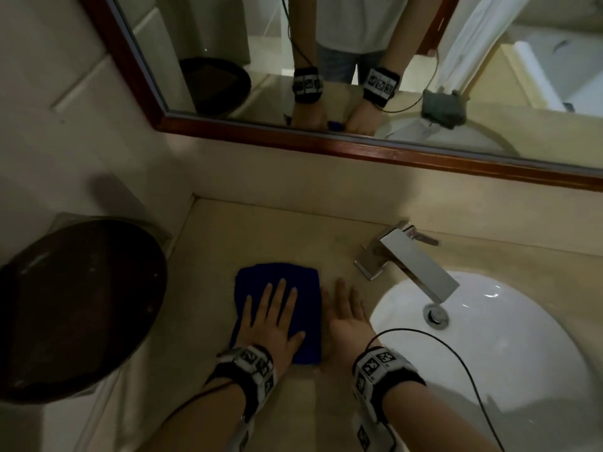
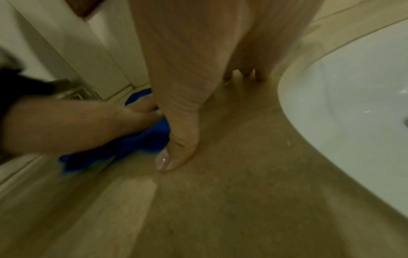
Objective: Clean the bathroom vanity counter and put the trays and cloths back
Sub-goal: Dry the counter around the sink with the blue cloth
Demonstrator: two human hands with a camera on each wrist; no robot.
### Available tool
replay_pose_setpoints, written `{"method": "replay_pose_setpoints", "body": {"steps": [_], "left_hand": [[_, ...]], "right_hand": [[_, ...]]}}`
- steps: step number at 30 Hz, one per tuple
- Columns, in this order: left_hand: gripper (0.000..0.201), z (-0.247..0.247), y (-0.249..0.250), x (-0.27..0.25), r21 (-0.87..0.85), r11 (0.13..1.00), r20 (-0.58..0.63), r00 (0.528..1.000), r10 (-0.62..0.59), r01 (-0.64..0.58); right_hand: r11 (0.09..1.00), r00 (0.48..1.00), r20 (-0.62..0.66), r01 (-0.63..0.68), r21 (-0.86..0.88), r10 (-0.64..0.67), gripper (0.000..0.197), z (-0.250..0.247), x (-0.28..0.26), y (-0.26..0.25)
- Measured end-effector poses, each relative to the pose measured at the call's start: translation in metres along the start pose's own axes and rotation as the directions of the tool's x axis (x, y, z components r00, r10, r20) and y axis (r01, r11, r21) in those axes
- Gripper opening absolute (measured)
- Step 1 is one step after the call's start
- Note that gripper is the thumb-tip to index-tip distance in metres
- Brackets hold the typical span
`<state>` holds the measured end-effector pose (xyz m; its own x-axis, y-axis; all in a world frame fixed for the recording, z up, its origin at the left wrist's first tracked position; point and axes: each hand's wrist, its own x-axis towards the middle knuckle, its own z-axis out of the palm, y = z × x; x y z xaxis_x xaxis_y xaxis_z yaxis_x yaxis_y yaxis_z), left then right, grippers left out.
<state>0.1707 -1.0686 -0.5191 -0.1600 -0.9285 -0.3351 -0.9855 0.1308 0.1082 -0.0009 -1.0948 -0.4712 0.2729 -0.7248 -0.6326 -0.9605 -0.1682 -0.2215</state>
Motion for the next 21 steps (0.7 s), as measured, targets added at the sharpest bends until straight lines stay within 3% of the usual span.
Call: {"method": "replay_pose_setpoints", "body": {"steps": [2,4,7,10,14,17,21], "left_hand": [[0.074,0.014,-0.002,-0.038,0.026,0.998,0.119,0.991,0.059,-0.063],[0.076,0.03,-0.007,-0.074,0.057,0.986,0.165,0.975,0.148,-0.159],[0.081,0.033,-0.016,-0.094,0.041,0.978,0.272,0.944,0.186,-0.204],[0.078,0.013,-0.012,-0.07,-0.002,0.977,0.179,0.962,0.208,-0.211],[0.074,-0.006,0.0,-0.006,0.042,0.996,0.049,0.996,0.071,-0.073],[0.073,-0.009,0.011,0.012,0.038,0.999,0.083,0.997,0.003,-0.006],[0.073,-0.003,0.016,-0.035,0.025,1.0,0.151,0.989,0.007,-0.011]], "right_hand": [[0.999,1.0,0.012,-0.014,0.031,0.013,0.116,-0.002,-0.006,-0.001],[1.0,1.0,0.015,-0.013,0.028,0.012,0.113,-0.003,-0.01,-0.002],[1.0,1.0,0.024,-0.016,0.025,0.016,0.117,-0.003,-0.011,-0.003],[0.999,1.0,0.005,-0.009,0.049,0.009,0.116,0.0,-0.01,0.0],[0.999,0.999,-0.027,-0.015,0.049,0.017,0.119,0.006,-0.008,0.002],[0.998,0.998,-0.042,-0.047,0.051,0.05,0.119,0.016,-0.01,0.0],[0.999,0.998,-0.053,-0.021,0.041,0.023,0.102,0.037,-0.022,-0.001]]}}
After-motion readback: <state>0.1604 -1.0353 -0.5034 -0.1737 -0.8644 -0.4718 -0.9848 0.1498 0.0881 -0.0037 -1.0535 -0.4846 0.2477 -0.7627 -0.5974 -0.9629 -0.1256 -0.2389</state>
